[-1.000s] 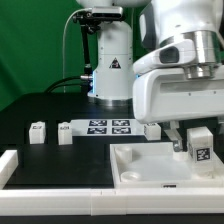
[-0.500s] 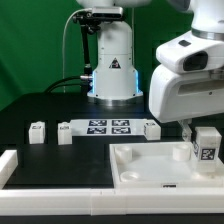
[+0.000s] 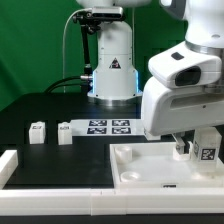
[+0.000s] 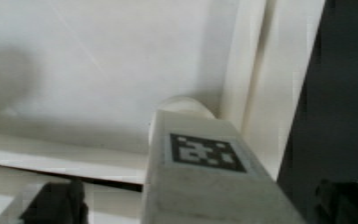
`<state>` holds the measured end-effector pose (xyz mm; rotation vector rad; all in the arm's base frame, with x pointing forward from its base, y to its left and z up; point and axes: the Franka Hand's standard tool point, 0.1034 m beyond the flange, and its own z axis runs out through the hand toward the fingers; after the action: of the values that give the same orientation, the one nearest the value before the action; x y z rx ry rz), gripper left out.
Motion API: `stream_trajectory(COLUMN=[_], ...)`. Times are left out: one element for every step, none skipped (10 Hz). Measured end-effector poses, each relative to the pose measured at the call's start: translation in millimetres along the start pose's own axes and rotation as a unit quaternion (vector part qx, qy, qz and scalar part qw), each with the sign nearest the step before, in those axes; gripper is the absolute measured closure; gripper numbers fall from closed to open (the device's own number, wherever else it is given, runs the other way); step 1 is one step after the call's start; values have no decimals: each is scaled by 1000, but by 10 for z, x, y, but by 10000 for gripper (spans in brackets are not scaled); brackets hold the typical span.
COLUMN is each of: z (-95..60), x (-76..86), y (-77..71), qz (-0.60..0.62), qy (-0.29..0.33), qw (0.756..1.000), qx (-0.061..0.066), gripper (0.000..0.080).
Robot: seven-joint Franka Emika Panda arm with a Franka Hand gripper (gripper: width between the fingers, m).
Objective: Assemble one leg
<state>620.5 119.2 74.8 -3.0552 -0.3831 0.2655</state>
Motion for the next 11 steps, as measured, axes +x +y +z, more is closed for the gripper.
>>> stream_trajectory(z=[7, 10, 14, 15, 16, 16, 16, 16, 17, 19, 21], x=[12, 15, 14, 14, 14, 14, 14, 14, 14, 21, 13], y=[0, -19, -13, -11, -11, -11, -12, -13, -15, -7, -1], qz=[0, -2, -1, -1, -1, -1, 8, 12, 73, 143, 241], qy=[8, 11, 11, 11, 11, 11, 11, 11, 11, 16, 27], qw=[1000, 1000, 1000, 1000, 1000, 1000, 1000, 1000, 997, 990, 970], qx=[-1, -2, -2, -2, -2, -2, -1, -1, 1, 5, 15], gripper=[150, 249, 249, 426, 511, 511, 511, 511, 511, 511, 511])
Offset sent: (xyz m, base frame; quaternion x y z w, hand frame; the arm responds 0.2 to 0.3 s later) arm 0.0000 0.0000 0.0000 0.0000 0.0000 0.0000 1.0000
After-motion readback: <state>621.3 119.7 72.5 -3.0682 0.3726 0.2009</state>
